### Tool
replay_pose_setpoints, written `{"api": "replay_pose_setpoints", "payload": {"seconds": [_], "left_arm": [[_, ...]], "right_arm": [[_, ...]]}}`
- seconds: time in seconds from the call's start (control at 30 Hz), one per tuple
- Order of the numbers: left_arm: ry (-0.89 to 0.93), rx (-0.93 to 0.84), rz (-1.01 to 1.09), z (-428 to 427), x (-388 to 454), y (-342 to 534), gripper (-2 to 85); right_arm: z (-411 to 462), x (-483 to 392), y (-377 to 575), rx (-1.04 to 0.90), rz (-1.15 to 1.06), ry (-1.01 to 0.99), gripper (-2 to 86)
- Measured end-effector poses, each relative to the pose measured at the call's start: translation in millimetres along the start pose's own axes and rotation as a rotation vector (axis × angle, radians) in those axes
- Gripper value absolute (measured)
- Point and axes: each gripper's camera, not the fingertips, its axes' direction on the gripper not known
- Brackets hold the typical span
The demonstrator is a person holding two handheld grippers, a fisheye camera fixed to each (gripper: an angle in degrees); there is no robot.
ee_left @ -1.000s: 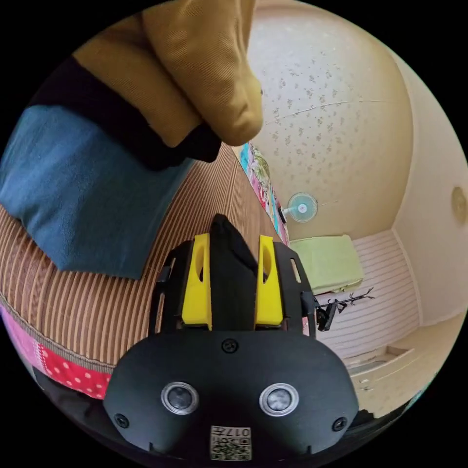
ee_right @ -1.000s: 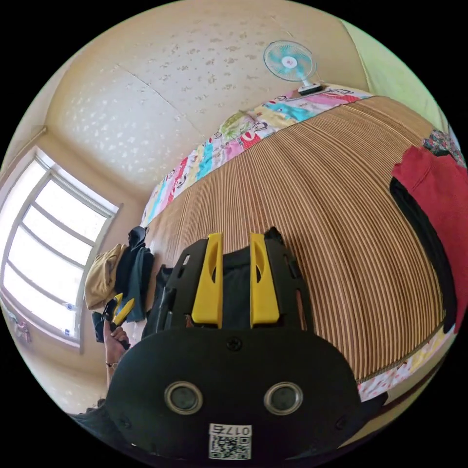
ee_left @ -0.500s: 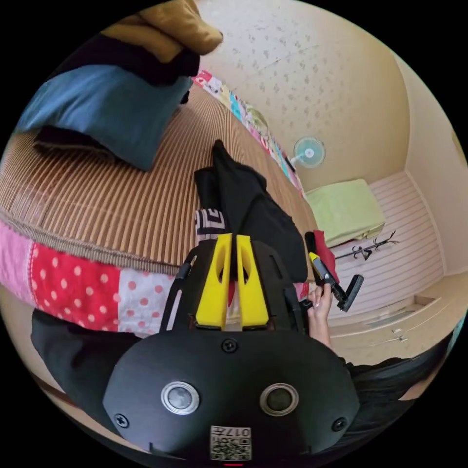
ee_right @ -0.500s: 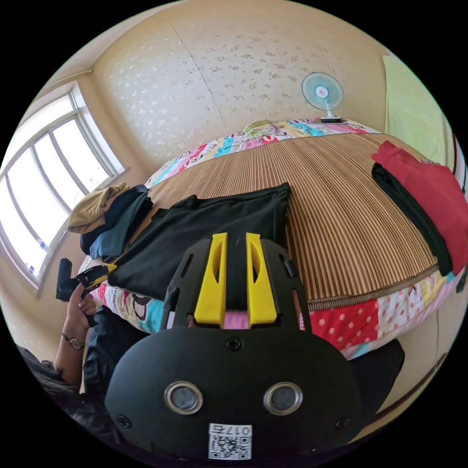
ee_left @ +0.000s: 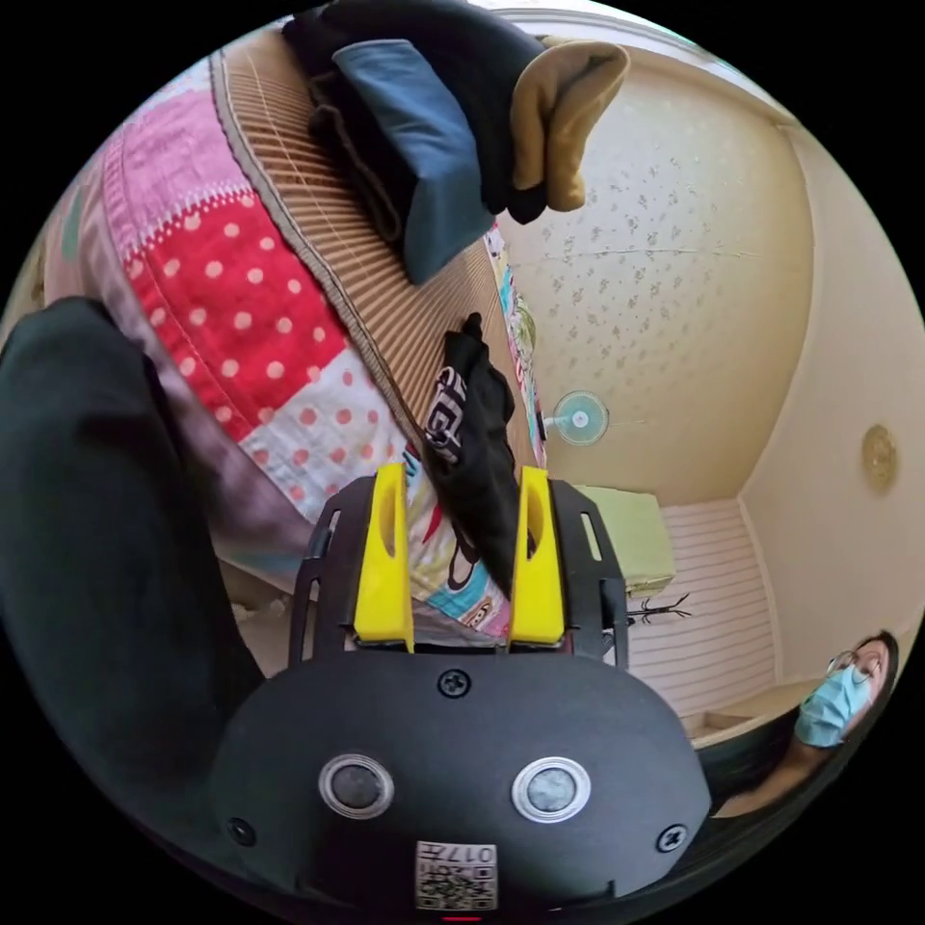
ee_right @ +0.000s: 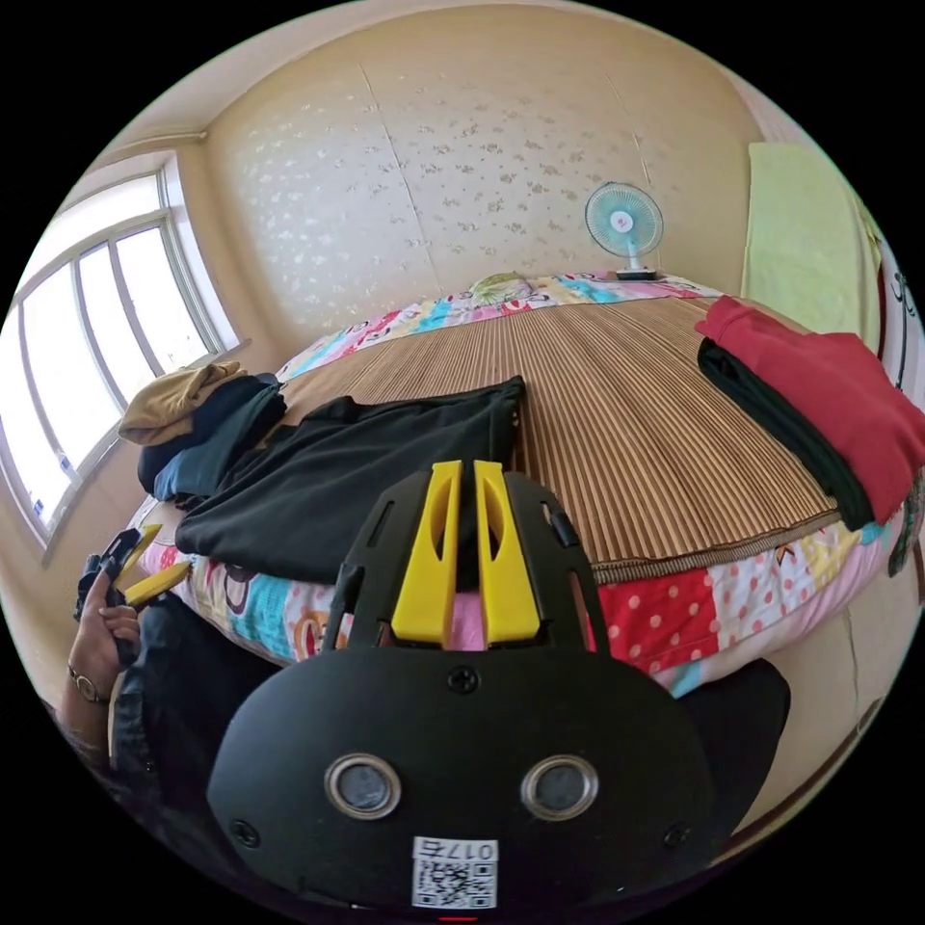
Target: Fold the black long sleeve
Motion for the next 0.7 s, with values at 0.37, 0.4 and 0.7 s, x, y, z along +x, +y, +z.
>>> {"api": "replay_pose_setpoints", "payload": {"seconds": [0.37,0.4,0.7], "left_arm": [[-0.054,0.065,-0.24,45,-26,2,6.4],[-0.116,0.081,-0.22,50,-13,5,6.4],[-0.315,0.131,-0.051,92,-10,64,4.3]], "right_arm": [[-39,71,-26,0.12,0.1,-0.037,2.1],[-45,85,-29,0.136,0.126,-0.047,2.1],[-70,194,-29,0.189,0.342,-0.14,1.9]]}}
